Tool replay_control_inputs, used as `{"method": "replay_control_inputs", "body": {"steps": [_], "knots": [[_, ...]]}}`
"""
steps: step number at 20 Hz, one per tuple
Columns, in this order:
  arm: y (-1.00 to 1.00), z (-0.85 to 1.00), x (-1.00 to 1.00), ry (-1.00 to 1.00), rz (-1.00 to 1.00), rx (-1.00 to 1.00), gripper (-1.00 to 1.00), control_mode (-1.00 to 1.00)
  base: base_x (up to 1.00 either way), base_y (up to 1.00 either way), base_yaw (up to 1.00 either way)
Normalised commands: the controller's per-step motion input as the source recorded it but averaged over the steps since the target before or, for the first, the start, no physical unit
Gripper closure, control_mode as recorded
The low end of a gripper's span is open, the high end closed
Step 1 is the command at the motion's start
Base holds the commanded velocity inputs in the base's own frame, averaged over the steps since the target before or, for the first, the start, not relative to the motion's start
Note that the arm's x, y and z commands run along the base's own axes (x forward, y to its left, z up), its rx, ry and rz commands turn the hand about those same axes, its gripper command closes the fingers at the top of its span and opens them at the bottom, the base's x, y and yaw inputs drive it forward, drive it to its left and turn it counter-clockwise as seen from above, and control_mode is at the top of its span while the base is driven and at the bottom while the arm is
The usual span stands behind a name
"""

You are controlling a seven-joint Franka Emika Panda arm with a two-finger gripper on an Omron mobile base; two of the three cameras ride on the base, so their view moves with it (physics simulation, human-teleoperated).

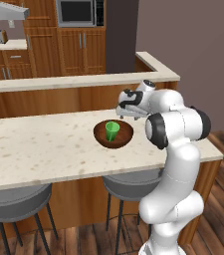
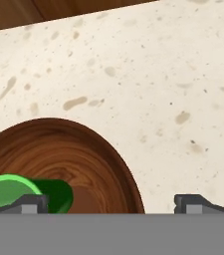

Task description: Place the cup inside the bowl on the dining table and move the bowl to any counter.

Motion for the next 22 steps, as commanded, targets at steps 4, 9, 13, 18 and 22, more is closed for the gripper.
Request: {"method": "replay_control_inputs", "body": {"steps": [4, 9, 13, 18, 22], "knots": [[-0.03, 0.00, 0.00, 0.00, 0.08, 0.10, -1.00, -1.00, 0.00, 0.00, 0.00], [0.00, 0.00, 0.00, 0.00, 0.09, 0.10, -1.00, -1.00, 0.00, 0.00, 0.00], [-0.01, 0.00, 0.00, 0.02, 0.09, 0.05, -1.00, -1.00, 0.00, 0.00, 0.00], [-0.03, 0.00, 0.00, 0.08, 0.07, 0.01, -1.00, -1.00, 0.00, 0.00, 0.00], [-0.01, 0.00, 0.00, 0.14, 0.05, 0.00, -1.00, -1.00, 0.00, 0.00, 0.00]]}}
